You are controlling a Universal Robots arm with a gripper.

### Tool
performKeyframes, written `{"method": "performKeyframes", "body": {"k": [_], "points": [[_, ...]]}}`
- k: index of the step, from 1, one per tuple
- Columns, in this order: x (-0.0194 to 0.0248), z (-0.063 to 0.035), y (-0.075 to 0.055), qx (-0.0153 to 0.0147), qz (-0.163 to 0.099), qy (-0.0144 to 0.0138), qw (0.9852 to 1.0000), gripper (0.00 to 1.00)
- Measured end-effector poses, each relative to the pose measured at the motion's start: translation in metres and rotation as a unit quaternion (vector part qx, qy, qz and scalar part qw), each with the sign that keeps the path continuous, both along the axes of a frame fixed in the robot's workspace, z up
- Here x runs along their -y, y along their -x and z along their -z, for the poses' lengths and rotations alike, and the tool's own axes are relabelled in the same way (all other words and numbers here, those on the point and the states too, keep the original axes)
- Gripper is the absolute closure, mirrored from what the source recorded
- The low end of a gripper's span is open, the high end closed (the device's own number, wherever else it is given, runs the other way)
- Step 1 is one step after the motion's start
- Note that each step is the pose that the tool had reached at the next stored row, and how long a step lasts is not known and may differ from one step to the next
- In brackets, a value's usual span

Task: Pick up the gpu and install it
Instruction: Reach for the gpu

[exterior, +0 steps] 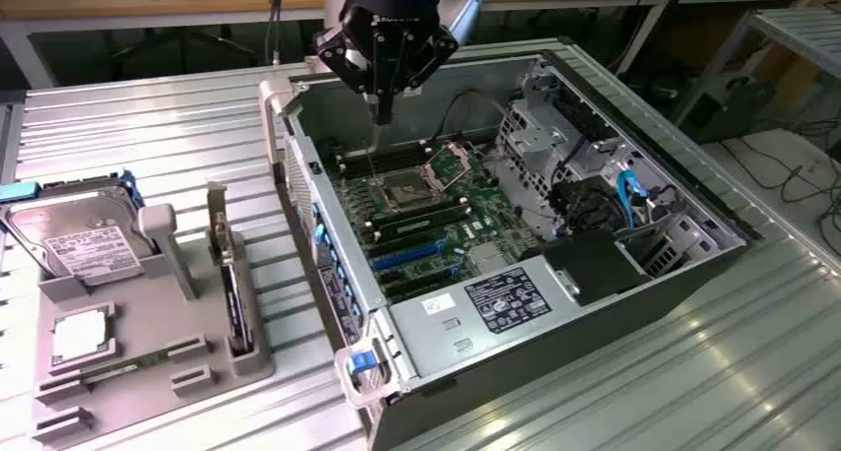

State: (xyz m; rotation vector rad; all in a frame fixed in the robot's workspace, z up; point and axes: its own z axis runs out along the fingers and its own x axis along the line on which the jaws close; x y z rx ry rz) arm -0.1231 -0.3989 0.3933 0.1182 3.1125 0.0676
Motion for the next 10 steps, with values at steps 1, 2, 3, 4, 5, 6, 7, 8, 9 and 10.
{"method": "performKeyframes", "body": {"k": [1,2,3,4,5,6,7,8,9,10], "points": [[0.0001,0.0,0.0022,0.0,0.0,0.0,1.0,0.89],[0.0001,0.0,0.0037,0.0,0.0,0.0,1.0,0.89],[0.0001,0.0,0.0045,0.0,0.0,0.0,1.0,0.89],[0.0001,0.0,0.0054,0.0,0.0,0.0,1.0,0.89],[0.0001,0.0,0.0064,0.0,0.0,0.0,1.0,0.89],[0.0001,0.0,0.0074,0.0,0.0,0.0,1.0,0.89],[0.0001,0.0,0.0083,0.0,0.0,0.0,1.0,0.89],[0.0001,0.0,0.0091,0.0,0.0,0.0,1.0,0.89],[0.0001,0.0,0.01,0.0,0.0,0.0,1.0,0.89],[0.0002,0.0,0.0108,0.0,0.0,0.0,1.0,0.89]]}}
